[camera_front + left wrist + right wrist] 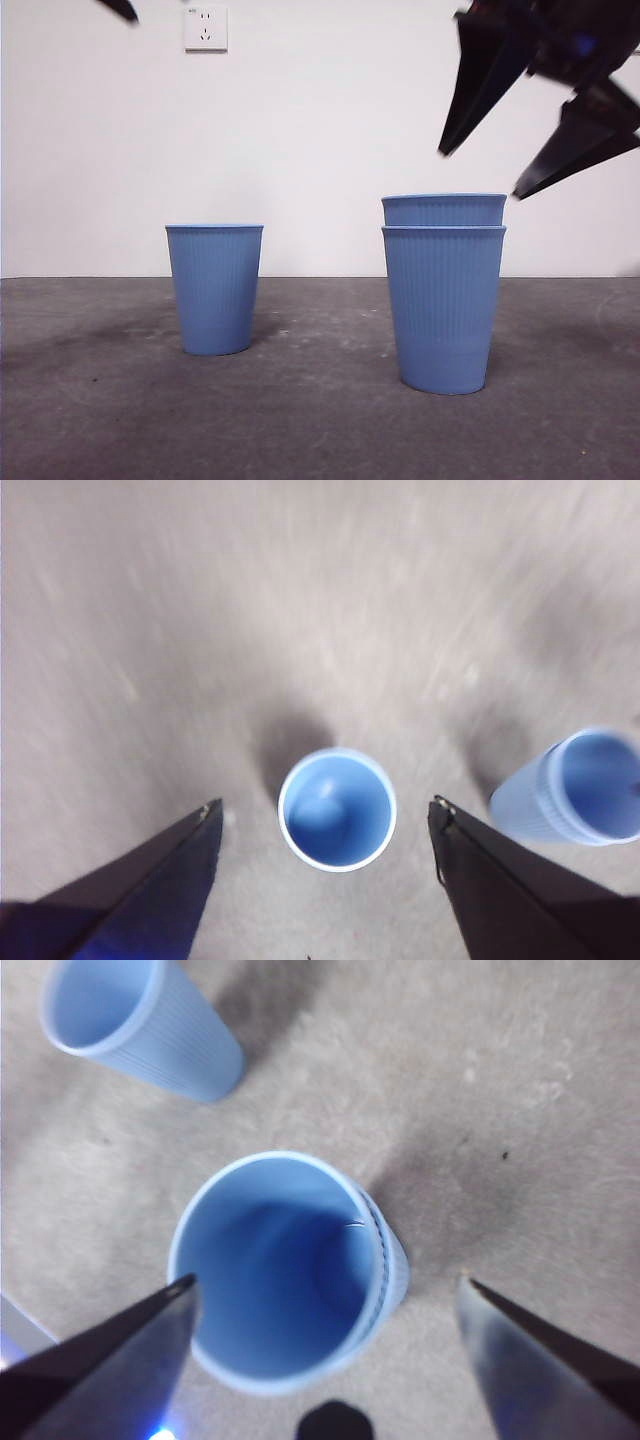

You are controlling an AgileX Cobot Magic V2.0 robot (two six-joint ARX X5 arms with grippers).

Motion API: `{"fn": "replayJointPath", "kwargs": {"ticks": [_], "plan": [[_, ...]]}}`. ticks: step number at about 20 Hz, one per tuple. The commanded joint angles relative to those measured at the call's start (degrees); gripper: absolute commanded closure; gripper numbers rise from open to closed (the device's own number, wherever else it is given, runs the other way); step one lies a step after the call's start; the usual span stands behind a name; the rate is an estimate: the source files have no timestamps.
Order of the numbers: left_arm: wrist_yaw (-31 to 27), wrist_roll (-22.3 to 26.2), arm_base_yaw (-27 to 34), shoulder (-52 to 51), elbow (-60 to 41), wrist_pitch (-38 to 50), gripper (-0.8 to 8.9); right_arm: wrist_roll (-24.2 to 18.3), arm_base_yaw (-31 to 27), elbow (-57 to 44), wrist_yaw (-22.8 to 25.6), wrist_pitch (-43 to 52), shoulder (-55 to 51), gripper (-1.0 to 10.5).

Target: Pick up the cup on the top,put the cup on the left,pick up the cup in the middle,put the cup on the right

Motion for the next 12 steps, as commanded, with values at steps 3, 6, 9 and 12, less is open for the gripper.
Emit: {"fn": "replayJointPath", "kwargs": {"ticks": [3,6,9,12], "plan": [[-0.2,0.3,-0.2,-7.2,-0.2,0.0,4.67,1.4,1.7,0.1,4.2,1.7,2.6,6.7],[-0.3,0.3,-0.2,-10.7,-0.2,0.2,4.67,1.8,2.0,0.1,4.4,1.9,2.7,6.9],[-0.2,0.3,-0.2,-12.7,-0.2,-0.8,4.67,2.3,2.1,0.1,4.3,1.3,3.1,7.5],[-0.2,0.3,-0.2,-14.0,-0.2,-1.5,4.67,2.3,2.0,0.1,4.3,1.2,4.0,7.5]]}}
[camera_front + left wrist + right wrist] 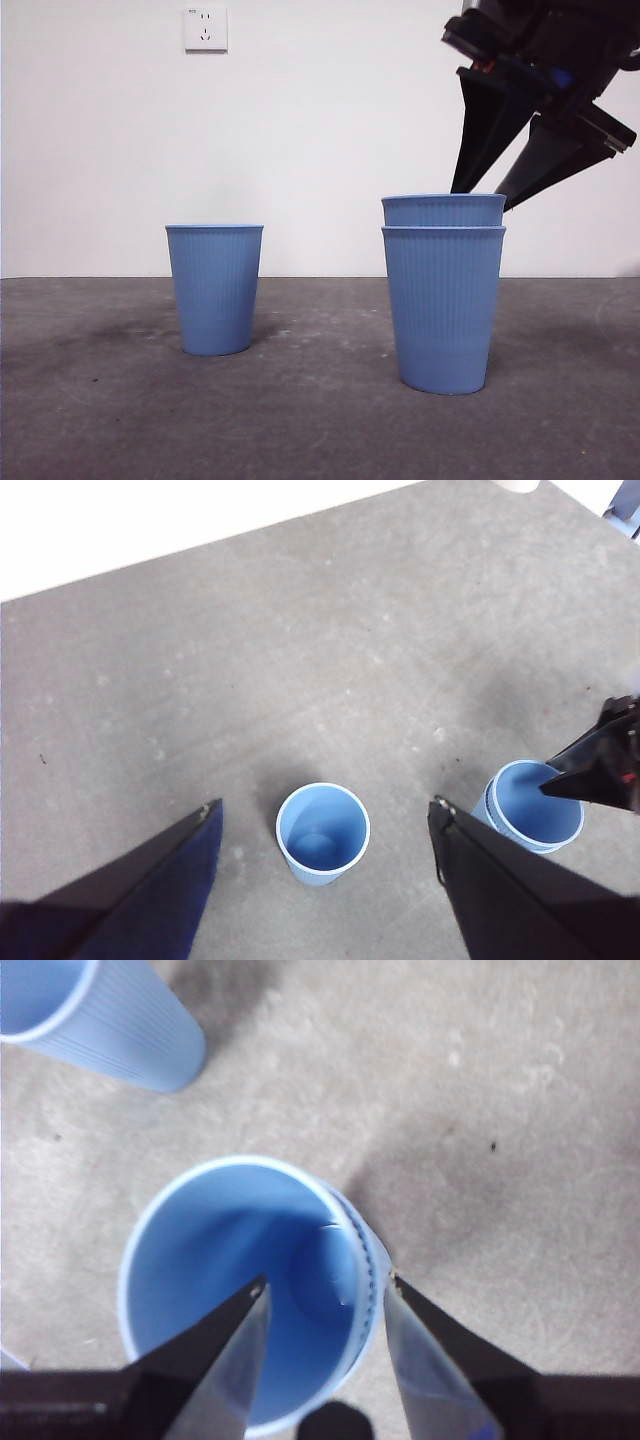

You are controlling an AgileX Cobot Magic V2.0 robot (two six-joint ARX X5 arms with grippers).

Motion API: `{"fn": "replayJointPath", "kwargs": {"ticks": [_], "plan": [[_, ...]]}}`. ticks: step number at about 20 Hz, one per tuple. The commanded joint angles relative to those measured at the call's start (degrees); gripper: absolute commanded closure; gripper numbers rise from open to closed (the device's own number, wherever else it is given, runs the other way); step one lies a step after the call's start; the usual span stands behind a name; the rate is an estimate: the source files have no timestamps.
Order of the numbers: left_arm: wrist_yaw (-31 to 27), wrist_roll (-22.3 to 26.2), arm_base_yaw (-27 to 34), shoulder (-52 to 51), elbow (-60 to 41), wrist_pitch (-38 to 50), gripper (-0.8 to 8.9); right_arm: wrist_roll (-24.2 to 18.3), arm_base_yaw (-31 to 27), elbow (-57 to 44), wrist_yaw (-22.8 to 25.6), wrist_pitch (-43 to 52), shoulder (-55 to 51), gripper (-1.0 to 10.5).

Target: Pick up the cup on the top,put the cup on the left,pick up the cup in the middle,put the cup on the right

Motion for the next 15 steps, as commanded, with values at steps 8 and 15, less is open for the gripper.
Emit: {"fn": "replayJointPath", "kwargs": {"ticks": [8,15], "plan": [[-0.2,0.3,-0.2,-1.6,-0.2,-0.3,4.67,1.2,0.1,0.1,0.5,0.8,1.3,8.5],[-0.2,0.3,-0.2,-1.6,-0.2,-0.3,4.67,1.1,0.1,0.1,3.3,1.0,1.3,9.6]]}}
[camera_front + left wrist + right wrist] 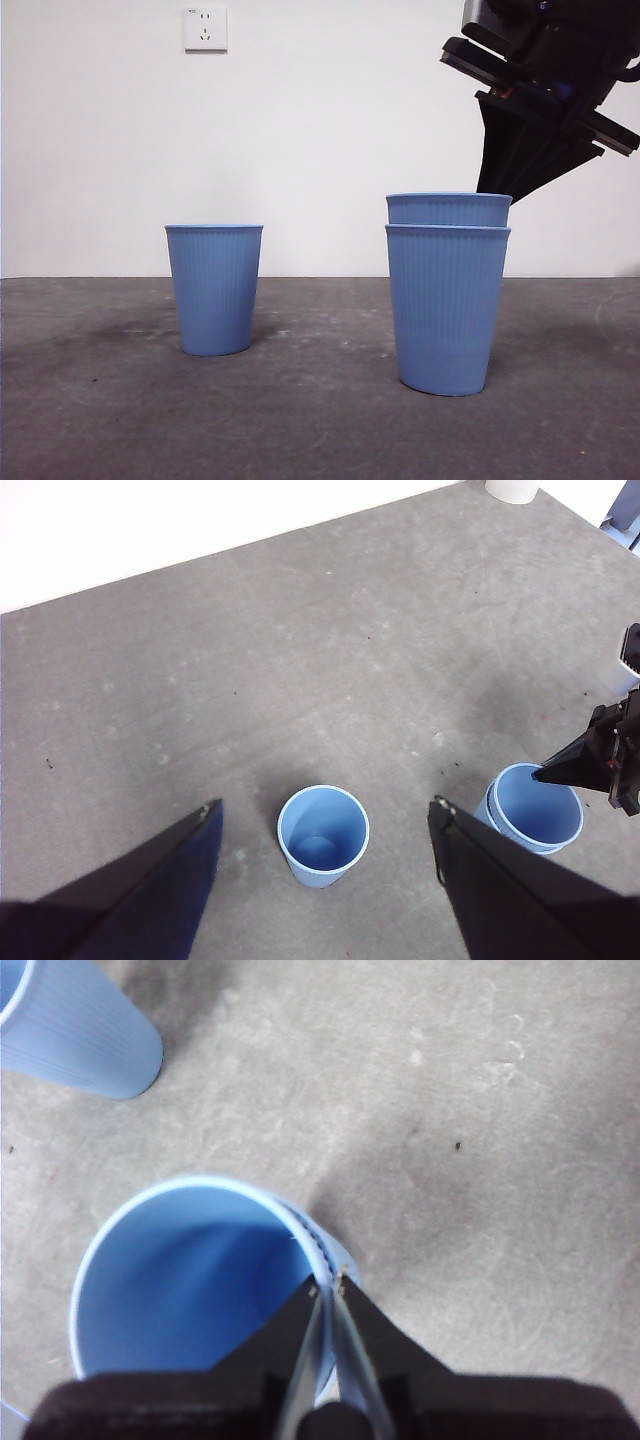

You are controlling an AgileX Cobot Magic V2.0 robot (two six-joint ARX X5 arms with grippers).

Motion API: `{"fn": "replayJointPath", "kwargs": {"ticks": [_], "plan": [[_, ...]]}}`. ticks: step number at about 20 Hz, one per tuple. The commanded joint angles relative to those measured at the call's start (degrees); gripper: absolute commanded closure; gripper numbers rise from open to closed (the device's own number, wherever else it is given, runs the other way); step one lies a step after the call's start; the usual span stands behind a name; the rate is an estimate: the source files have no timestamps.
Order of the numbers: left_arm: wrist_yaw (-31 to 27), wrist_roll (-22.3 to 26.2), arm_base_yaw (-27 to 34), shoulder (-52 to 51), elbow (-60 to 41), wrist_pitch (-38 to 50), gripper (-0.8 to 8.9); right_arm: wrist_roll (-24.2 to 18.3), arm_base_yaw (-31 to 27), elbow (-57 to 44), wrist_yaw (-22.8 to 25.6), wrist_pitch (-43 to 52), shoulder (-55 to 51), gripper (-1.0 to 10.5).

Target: Pick up the cup on the top,put the cup on the left,pick up the cup in the middle,put the cup on the right

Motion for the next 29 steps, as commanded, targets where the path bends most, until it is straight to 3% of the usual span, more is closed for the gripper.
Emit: {"fn": "replayJointPath", "kwargs": {"ticks": [1,13,20,23,25,29], "plan": [[0.0,0.3,-0.2,-0.1,-0.2,0.0,4.67,0.3,0.1,0.1,0.2,0.8,0.5,9.6],[0.0,0.3,-0.2,-0.1,-0.2,-0.5,4.67,1.8,0.1,0.6,-0.2,2.0,-5.3,9.6],[0.0,0.3,-0.2,-0.1,-0.2,-0.5,4.67,1.2,0.1,9.1,0.2,-6.4,-12.1,9.6],[0.0,0.3,-0.2,-0.1,-0.2,-0.6,4.67,-0.2,-0.1,13.1,4.4,-8.0,-13.7,9.6],[0.0,0.6,-0.2,-0.1,-0.2,-0.6,4.67,-1.4,-1.9,13.7,7.5,-8.0,-13.8,9.6],[0.0,0.7,-0.2,-0.1,-0.2,-0.6,4.67,-3.5,-9.1,13.7,7.1,-8.1,-10.3,9.6]]}}
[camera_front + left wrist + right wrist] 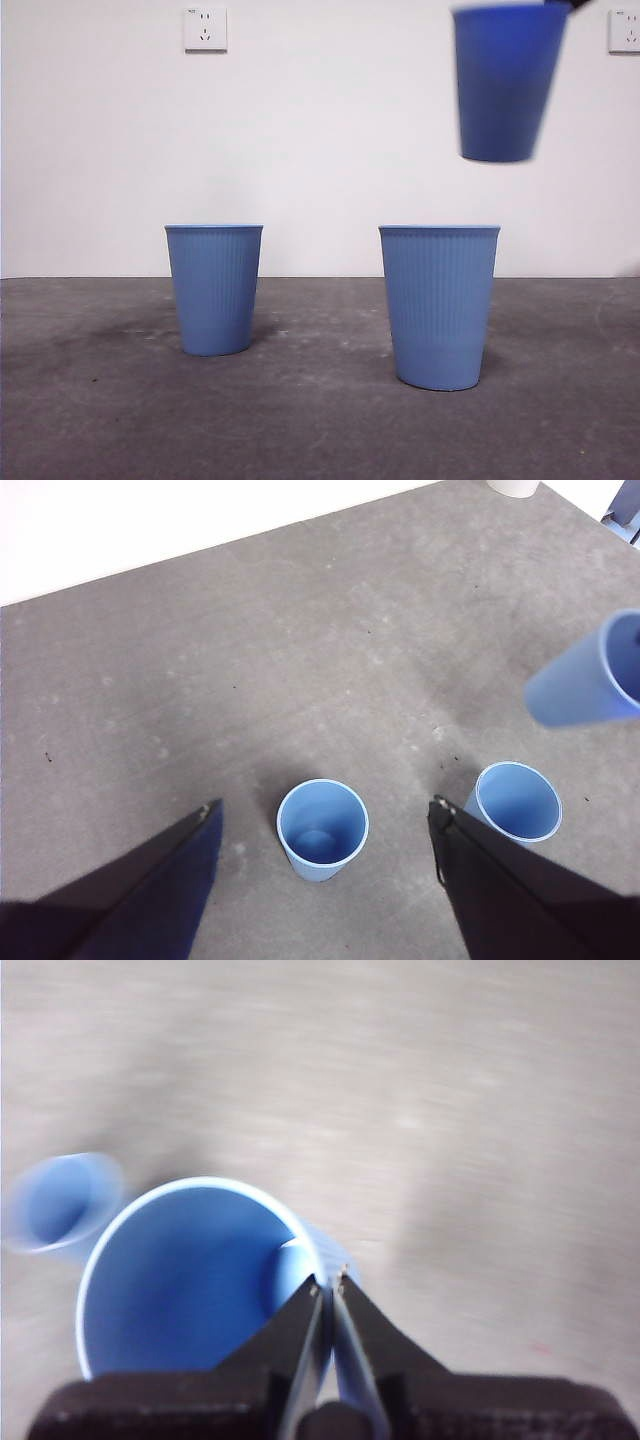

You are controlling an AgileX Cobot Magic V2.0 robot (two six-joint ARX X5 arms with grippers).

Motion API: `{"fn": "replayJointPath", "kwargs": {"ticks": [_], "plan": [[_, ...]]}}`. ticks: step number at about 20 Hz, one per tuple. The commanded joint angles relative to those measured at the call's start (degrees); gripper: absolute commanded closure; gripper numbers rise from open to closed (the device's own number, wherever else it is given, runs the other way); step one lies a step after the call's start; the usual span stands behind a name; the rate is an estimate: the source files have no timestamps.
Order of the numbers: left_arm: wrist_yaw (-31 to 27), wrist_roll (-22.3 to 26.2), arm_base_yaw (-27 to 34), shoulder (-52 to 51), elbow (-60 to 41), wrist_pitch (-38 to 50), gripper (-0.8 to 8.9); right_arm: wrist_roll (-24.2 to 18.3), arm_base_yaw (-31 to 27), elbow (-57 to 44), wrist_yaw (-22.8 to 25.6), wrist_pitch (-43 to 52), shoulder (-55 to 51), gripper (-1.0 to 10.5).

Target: Pick up the cup on the top,put the cup on the left,pick up the cup in the middle,put the cup on the right

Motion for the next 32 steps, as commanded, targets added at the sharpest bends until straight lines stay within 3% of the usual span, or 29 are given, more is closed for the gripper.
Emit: {"fn": "replayJointPath", "kwargs": {"ticks": [1,7,14,21,22,26,32], "plan": [[0.0,0.7,-0.2,-0.1,-0.2,0.0,4.67,-1.9,-3.1,-0.3,-1.2,0.4,3.6,9.6],[0.0,0.7,-0.2,-0.1,-0.2,-0.3,4.67,-3.4,-6.7,-0.3,-7.0,4.3,17.4,9.6],[0.0,0.7,-0.2,-0.1,-0.2,-0.3,4.67,-3.4,-7.8,-0.3,-7.5,10.6,28.2,9.6],[0.0,0.7,-0.2,-0.1,-0.2,-0.3,4.67,-3.4,-9.8,-0.3,-7.5,9.9,29.7,9.4],[0.0,0.7,-0.2,-0.1,-0.2,-0.3,4.67,-3.4,-10.2,-0.3,-7.6,9.2,29.7,9.2],[0.0,0.7,-0.2,-0.1,-0.2,-0.3,4.67,-3.4,-10.4,-0.3,-7.6,8.3,29.0,5.7],[0.0,0.7,-0.2,-0.1,-0.2,-0.3,4.67,-2.8,-10.4,-0.2,-7.5,6.5,18.3,5.6]]}}
